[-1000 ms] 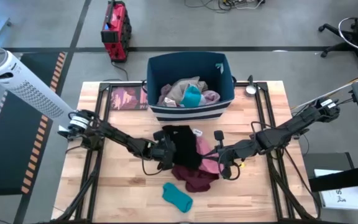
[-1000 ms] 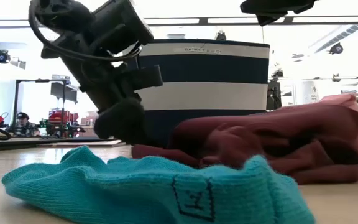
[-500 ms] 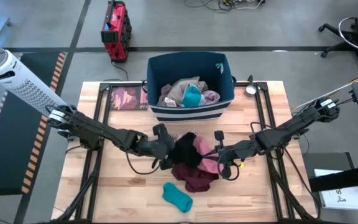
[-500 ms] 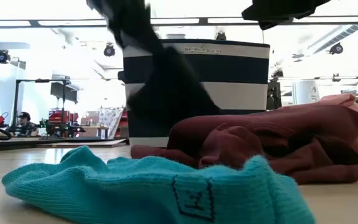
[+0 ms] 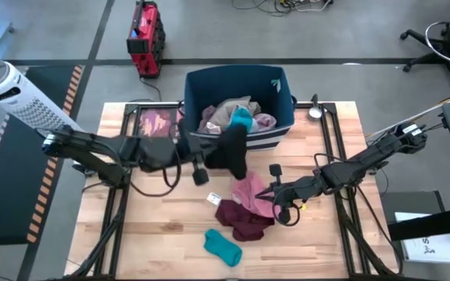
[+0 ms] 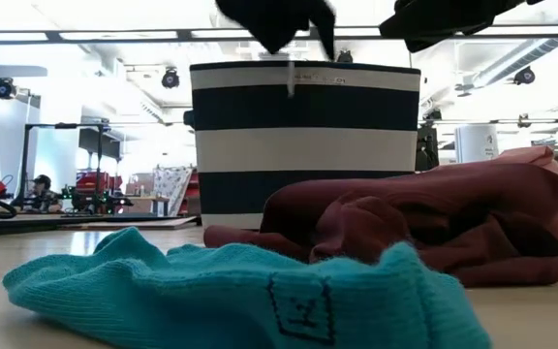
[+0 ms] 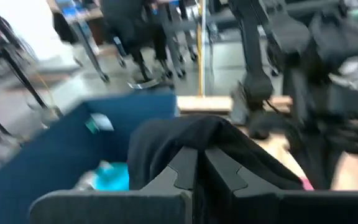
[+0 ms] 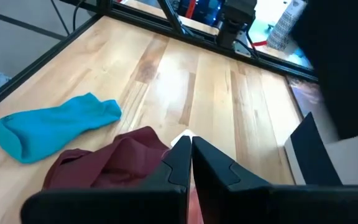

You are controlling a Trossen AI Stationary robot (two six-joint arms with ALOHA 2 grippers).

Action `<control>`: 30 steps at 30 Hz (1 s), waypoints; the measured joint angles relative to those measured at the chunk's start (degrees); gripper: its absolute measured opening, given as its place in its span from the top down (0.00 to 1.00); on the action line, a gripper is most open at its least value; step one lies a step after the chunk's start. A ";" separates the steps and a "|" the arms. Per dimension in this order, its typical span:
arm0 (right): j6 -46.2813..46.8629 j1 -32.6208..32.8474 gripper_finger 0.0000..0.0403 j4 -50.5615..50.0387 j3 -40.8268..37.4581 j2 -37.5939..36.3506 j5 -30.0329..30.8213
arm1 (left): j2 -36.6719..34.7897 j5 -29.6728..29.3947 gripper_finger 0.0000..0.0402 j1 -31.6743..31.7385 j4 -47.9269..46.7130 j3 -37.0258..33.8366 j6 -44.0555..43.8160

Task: Sort clothes
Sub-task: Put the black shorts into the blue bin

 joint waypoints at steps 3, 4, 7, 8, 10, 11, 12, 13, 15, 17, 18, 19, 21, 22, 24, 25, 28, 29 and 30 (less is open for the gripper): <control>0.45 0.00 1.00 0.04 -0.08 0.00 0.02 | 0.43 0.02 1.00 1.98 0.96 3.93 5.65; 0.49 0.00 1.00 -0.01 -0.15 0.00 0.02 | 0.44 0.03 1.00 2.78 0.88 5.12 7.27; 0.67 0.00 1.00 0.02 -0.22 0.00 0.02 | 0.39 0.51 1.00 6.49 1.24 8.03 10.09; 0.95 0.00 1.00 0.02 -0.26 0.00 0.02 | 0.37 1.57 1.00 8.17 1.28 8.69 10.36; 1.09 0.00 1.00 0.46 -0.28 0.00 0.01 | 0.37 5.46 1.00 11.49 1.03 9.63 10.45; 1.09 0.00 1.00 0.70 -0.34 0.00 0.01 | 0.37 7.57 1.00 13.25 0.86 9.91 10.44; 1.03 0.00 1.00 0.94 -0.42 0.00 0.02 | 0.43 9.39 1.00 15.01 1.00 9.97 10.42; 0.78 0.00 1.00 1.56 -0.55 0.00 0.02 | 0.53 11.12 1.00 16.77 1.01 9.96 10.16; 0.43 0.00 1.00 1.95 -0.76 0.00 0.01 | 1.02 14.43 1.00 20.26 0.50 9.64 9.01; 0.44 0.00 1.00 1.95 -0.99 0.00 0.02 | 1.98 18.01 1.00 23.54 -1.88 9.51 7.97; 0.44 0.00 1.00 1.97 -1.23 0.00 0.00 | 2.71 19.64 1.00 25.01 -2.91 9.47 7.82; 0.42 0.00 1.00 1.84 -1.46 0.00 0.02 | 3.52 20.84 1.00 26.34 -3.71 9.47 7.82; 0.43 0.00 1.00 1.90 -1.78 0.00 0.02 | 5.30 21.72 1.00 28.50 -5.17 9.47 7.67; 0.43 -0.01 1.00 1.98 -1.89 0.00 0.02 | 6.37 21.90 1.00 29.34 -5.59 9.47 7.65; 0.42 -0.02 1.00 1.97 -1.97 0.00 0.02 | 8.58 21.96 1.00 30.81 -6.29 9.47 7.65; 0.43 -0.02 1.00 1.98 -1.99 0.00 0.02 | 9.74 22.00 1.00 31.41 -6.66 9.45 7.87; 0.56 -0.02 1.00 1.97 -1.99 0.00 0.02 | 12.86 22.01 0.99 32.46 -6.57 9.42 8.97; 0.57 -0.02 1.00 1.99 -1.99 0.00 0.02 | 13.62 22.01 0.98 32.56 -6.58 9.56 9.81; 0.57 -0.02 1.00 1.97 -1.99 0.00 0.02 | 14.33 21.98 0.96 32.57 -6.48 9.90 10.63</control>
